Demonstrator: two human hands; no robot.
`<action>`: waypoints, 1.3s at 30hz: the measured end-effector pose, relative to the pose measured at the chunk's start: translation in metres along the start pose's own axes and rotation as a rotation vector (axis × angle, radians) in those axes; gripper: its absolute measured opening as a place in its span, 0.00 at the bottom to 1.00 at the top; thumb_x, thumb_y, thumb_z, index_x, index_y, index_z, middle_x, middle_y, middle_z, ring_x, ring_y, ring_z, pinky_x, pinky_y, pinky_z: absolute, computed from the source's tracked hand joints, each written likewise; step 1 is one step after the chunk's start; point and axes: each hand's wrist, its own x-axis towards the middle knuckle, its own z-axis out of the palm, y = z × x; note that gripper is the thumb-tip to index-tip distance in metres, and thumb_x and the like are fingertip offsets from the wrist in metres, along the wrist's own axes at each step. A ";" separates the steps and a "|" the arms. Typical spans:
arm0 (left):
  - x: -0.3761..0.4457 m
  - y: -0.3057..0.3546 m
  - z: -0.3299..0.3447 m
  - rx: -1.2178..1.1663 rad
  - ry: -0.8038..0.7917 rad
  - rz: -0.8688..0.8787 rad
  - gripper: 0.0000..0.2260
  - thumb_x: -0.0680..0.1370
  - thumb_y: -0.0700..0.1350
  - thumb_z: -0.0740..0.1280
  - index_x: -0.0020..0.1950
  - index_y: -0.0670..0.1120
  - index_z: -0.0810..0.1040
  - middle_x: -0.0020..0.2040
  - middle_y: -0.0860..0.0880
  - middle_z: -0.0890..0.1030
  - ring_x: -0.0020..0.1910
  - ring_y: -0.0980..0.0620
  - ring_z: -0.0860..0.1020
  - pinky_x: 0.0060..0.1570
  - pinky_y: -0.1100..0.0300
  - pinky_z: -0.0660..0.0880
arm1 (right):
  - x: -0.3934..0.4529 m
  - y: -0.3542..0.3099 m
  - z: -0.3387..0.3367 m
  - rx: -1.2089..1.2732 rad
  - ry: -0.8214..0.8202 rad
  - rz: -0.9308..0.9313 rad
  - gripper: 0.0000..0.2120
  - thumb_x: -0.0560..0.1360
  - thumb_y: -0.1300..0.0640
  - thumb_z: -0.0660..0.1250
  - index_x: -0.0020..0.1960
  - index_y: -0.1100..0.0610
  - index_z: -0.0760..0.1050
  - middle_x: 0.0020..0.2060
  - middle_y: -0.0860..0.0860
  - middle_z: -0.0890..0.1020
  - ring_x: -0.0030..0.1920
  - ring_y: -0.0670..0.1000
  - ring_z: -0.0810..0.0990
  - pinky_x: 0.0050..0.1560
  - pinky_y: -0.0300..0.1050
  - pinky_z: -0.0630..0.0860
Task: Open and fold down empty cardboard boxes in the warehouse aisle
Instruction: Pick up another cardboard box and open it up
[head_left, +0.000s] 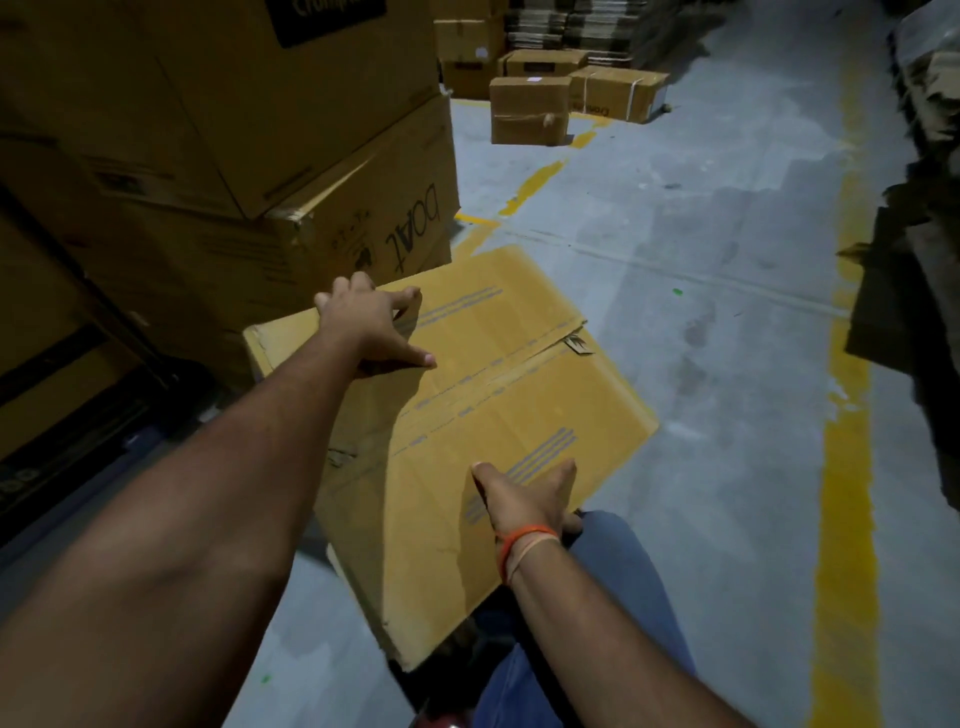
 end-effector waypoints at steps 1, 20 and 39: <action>-0.005 -0.005 0.001 0.004 0.003 0.010 0.52 0.59 0.80 0.70 0.79 0.66 0.59 0.73 0.41 0.66 0.70 0.38 0.65 0.65 0.43 0.65 | -0.005 0.007 0.007 0.003 -0.005 0.007 0.60 0.65 0.40 0.78 0.81 0.41 0.38 0.71 0.66 0.55 0.60 0.66 0.72 0.64 0.51 0.71; -0.112 -0.114 0.039 0.053 0.024 -0.054 0.50 0.62 0.78 0.71 0.79 0.68 0.55 0.71 0.44 0.66 0.69 0.42 0.64 0.65 0.43 0.63 | -0.094 0.101 0.106 -0.002 -0.107 0.064 0.62 0.63 0.40 0.79 0.79 0.38 0.36 0.69 0.67 0.57 0.56 0.68 0.76 0.63 0.54 0.72; -0.205 -0.254 0.041 0.246 0.254 -0.183 0.50 0.64 0.75 0.71 0.80 0.60 0.56 0.67 0.43 0.68 0.66 0.41 0.66 0.63 0.44 0.66 | -0.176 0.178 0.253 0.132 -0.368 0.109 0.73 0.40 0.31 0.78 0.75 0.33 0.38 0.69 0.61 0.67 0.63 0.64 0.74 0.62 0.67 0.74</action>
